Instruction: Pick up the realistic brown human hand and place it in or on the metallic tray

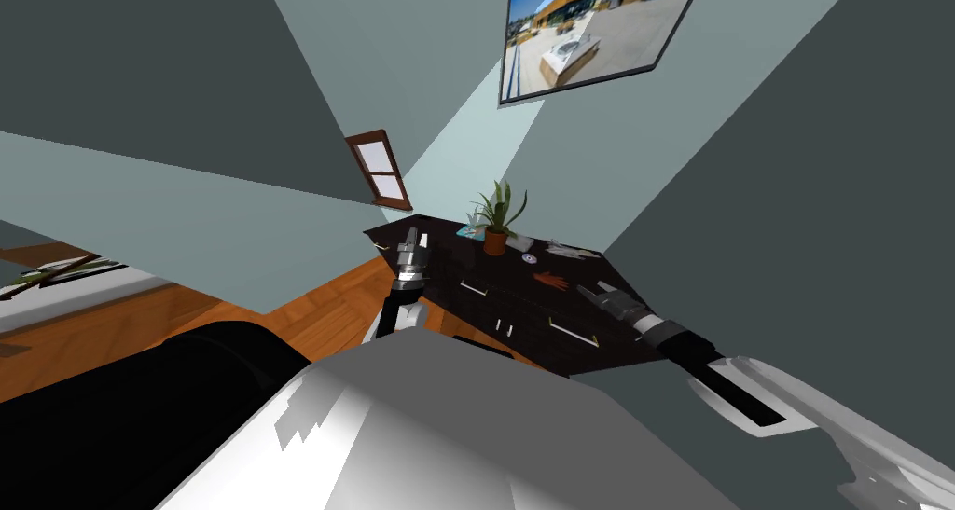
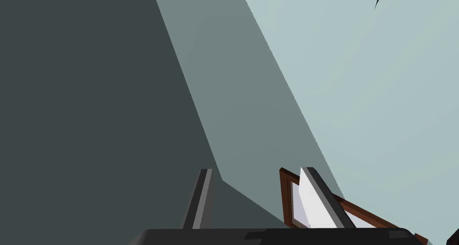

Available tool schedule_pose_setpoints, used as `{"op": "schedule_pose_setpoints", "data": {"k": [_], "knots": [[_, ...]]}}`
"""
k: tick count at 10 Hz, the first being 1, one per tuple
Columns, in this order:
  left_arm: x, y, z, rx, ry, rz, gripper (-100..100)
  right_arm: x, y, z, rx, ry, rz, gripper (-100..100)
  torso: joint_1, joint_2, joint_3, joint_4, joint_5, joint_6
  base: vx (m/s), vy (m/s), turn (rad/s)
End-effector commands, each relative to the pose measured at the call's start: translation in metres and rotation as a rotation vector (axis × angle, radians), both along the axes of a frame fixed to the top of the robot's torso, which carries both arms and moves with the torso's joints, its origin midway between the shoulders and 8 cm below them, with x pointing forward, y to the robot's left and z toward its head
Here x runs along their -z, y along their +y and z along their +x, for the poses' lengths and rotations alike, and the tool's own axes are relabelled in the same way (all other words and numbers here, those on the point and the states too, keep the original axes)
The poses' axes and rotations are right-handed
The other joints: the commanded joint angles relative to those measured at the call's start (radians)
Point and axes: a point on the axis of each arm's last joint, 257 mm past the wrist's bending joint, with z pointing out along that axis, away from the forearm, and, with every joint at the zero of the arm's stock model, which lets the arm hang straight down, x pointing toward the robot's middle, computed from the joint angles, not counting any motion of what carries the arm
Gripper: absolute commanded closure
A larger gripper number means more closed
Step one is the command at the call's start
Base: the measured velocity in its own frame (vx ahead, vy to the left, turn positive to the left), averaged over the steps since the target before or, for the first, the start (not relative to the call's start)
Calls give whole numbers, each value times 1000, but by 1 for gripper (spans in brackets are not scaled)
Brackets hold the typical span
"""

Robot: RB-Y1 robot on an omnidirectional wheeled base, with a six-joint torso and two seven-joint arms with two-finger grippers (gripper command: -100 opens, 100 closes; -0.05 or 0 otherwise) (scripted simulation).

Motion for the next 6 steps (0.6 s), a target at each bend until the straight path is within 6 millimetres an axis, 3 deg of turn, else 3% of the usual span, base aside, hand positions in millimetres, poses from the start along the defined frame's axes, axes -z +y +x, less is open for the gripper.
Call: {"op": "schedule_pose_setpoints", "data": {"k": [1,2,3,4,5,6], "knots": [[0,0,0,0,0,0,0,5,-13,-4,3,15,-56,-100,0,0,0,0,0,0,7,101,63],[0,0,0,0,0,0,0,14,-35,-8,11,43,-148,-100,-1,1,0,0,0,1,20,111,148],[0,0,0,0,0,0,0,14,-36,-8,10,43,-151,-100,-1,0,0,0,0,0,15,93,57],[0,0,0,0,0,0,0,23,-58,-12,18,72,-239,-100,-2,0,0,0,0,1,9,117,136],[0,0,0,0,0,0,0,22,-59,-12,16,72,-245,-100,0,0,0,0,0,0,19,102,69],[0,0,0,0,0,0,0,28,-82,-18,19,101,-337,-100,-1,0,0,0,0,1,24,116,160]]}}
